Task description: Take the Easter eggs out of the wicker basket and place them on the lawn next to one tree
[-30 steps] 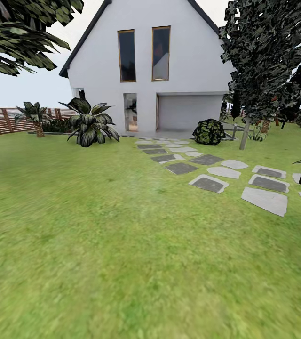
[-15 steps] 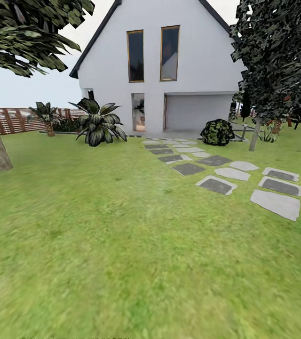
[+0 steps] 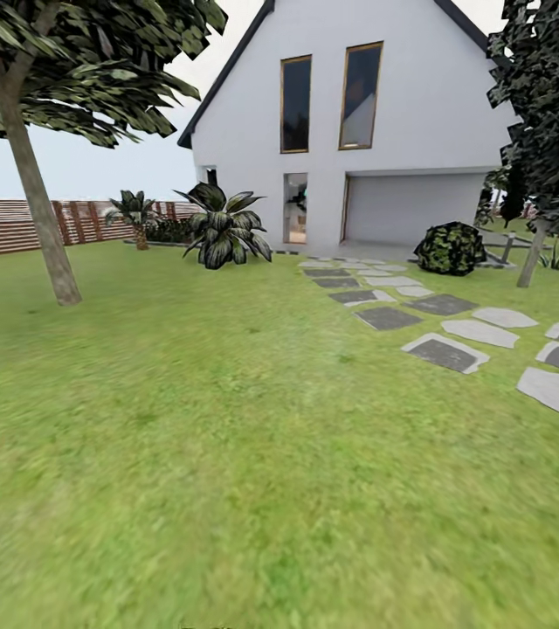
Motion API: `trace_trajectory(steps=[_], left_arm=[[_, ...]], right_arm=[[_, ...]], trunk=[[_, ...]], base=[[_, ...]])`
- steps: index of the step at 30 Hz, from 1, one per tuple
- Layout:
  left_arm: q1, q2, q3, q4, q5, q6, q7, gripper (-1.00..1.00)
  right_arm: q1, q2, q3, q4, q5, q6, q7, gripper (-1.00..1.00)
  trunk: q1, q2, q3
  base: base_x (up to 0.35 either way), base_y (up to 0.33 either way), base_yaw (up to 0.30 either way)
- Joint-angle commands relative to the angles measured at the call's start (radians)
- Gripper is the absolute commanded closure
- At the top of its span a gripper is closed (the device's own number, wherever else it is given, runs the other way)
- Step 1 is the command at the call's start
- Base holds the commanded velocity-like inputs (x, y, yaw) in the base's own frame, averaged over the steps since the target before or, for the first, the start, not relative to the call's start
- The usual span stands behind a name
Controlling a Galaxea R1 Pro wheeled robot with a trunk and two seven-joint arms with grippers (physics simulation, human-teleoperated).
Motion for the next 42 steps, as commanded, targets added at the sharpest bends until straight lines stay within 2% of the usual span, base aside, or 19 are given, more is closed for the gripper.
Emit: trace_trajectory(steps=[1,42], left_arm=[[-0.001,0.0,0.001,0.0,0.001,0.001,0.0,-1.0],[-0.001,-0.002,0.002,0.0,0.001,0.001,0.007,-1.0]], right_arm=[[0.0,0.0,0.001,0.0,0.0,-0.003,0.0,-1.0],[0.0,0.0,0.001,0.0,-0.001,-0.005,0.0,-1.0]], trunk=[[0.0,-0.001,-0.001],[0.0,-0.001,-0.001]], base=[[0.0,0.0,0.286],[0.0,0.0,0.287]])
